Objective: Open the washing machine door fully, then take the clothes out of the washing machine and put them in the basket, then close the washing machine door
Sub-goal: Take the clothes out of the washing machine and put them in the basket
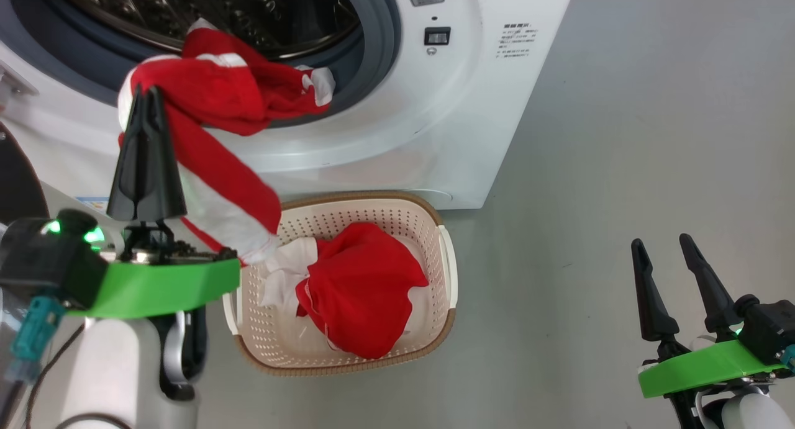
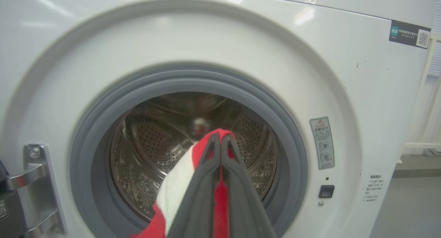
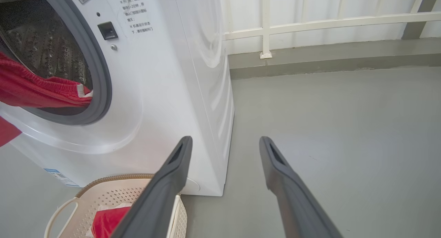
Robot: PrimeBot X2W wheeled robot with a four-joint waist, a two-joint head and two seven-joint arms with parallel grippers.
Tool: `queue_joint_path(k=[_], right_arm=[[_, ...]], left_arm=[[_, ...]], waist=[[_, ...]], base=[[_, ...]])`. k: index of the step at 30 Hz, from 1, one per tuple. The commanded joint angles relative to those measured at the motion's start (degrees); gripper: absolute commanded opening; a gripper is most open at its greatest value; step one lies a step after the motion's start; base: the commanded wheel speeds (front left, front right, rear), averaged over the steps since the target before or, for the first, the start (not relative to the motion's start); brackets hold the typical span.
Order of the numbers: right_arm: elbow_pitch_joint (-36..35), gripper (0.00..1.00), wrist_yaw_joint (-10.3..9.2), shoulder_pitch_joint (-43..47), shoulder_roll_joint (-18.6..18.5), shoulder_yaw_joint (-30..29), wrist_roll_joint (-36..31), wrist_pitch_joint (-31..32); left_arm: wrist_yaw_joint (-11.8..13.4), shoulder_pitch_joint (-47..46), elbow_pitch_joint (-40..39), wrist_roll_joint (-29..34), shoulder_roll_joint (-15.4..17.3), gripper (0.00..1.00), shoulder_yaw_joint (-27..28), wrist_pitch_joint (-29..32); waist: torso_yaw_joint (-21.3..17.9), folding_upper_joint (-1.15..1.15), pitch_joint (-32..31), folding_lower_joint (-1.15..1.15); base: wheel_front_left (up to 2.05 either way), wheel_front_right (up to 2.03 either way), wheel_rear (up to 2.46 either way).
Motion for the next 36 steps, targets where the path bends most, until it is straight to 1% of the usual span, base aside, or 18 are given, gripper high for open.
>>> queue_joint_path(k=[1,3,6,15,28,36], right_arm=[[-1.5,1.00,0.28,0.3,-0.5,1.0,-0.4,-0.4],[-1.6,1.00,0.28,0.1,-0.5,0.9,-0.4,-0.4],[-1.7,1.00,0.28,-0.3,-0.5,1.1,-0.4,-0.4],[-1.9,1.00,0.28,-2.2,-0.6,1.6,-0.3,-0.4],[-2.5,1.00,0.28,-5.0,-0.5,1.9,-0.4,-0.4],[-3.0,1.00,0.28,-6.8,-0.4,2.4,-0.5,-0.4]], left_arm=[[0.7,1.0,-2.7,-0.5,1.2,0.00,1.1,-0.4],[1.3,2.0,-3.3,-0.9,1.2,0.00,0.1,-0.4],[1.6,3.0,-1.3,-1.4,1.2,0.00,-1.5,-0.4],[2.1,3.9,9.7,-3.0,1.2,0.00,-5.9,-0.4],[0.3,-1.2,29.1,-2.0,1.2,0.00,-10.6,-0.4],[-0.1,-6.3,38.8,-1.7,1.2,0.00,-12.8,-0.4]], waist=[[0.1,0.00,0.4,0.00],[0.2,0.00,1.0,0.00],[0.1,0.00,1.8,0.00],[-0.4,0.00,5.1,0.00],[-1.5,0.00,10.9,0.00],[-2.1,0.00,14.9,0.00]], base=[[0.00,0.00,0.00],[0.00,0.00,0.00],[0.00,0.00,0.00],[0.00,0.00,0.00],[0.00,0.00,0.00],[0.00,0.00,0.00]])
